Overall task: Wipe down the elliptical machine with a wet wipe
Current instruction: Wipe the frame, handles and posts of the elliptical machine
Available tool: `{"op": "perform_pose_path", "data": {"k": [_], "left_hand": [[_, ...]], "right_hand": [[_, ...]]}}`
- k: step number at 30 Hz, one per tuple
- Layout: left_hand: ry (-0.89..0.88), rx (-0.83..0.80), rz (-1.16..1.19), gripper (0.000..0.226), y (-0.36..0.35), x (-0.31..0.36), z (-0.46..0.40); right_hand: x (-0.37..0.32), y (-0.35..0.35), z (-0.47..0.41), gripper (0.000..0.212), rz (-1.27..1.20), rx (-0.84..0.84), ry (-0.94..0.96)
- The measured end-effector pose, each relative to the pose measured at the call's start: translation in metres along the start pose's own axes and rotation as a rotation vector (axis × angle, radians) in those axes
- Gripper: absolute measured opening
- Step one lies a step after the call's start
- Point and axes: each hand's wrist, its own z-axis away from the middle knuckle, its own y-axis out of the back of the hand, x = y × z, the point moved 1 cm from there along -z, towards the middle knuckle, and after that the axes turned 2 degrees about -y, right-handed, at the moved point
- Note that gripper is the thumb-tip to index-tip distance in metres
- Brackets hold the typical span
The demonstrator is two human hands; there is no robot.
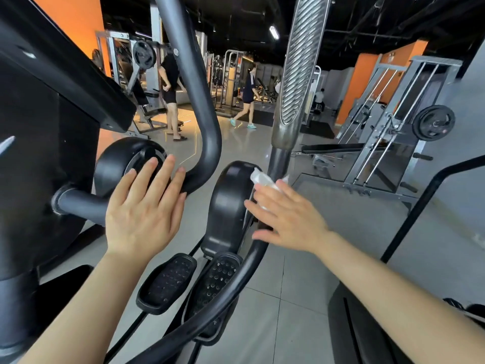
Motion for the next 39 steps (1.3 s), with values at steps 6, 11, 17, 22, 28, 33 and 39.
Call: {"op": "perform_pose_path", "data": {"k": [6, 11, 17, 22, 28, 33, 39], "left_hand": [[0.004, -0.011, 0.007, 0.037, 0.001, -0.001, 0.001], [0.001, 0.045, -0.025, 0.037, -0.001, 0.000, -0.002], [-0.035, 0.029, -0.048, 0.038, -0.002, -0.002, -0.001], [-0.013, -0.020, -0.052, 0.037, 0.003, -0.002, -0.004], [0.082, -0.118, 0.151, 0.034, 0.039, 0.040, 0.063], [0.353, -0.362, 0.343, 0.032, 0.087, 0.068, 0.152], [0.684, -0.489, 0.450, 0.039, 0.101, 0.051, 0.195]], "right_hand": [[0.012, 0.017, -0.004, 0.040, -0.077, 0.230, 0.055], [0.067, 0.032, -0.025, 0.019, 0.036, 0.402, 0.061], [-0.006, -0.035, 0.005, 0.024, -0.087, 0.316, -0.035], [-0.052, -0.040, 0.040, 0.045, -0.225, 0.042, 0.068], [0.019, -0.010, -0.009, 0.022, -0.103, 0.356, -0.065], [-0.085, -0.046, 0.040, 0.028, -0.276, 0.151, -0.191], [-0.227, -0.025, 0.045, 0.036, -0.707, -0.203, -0.382]]}}
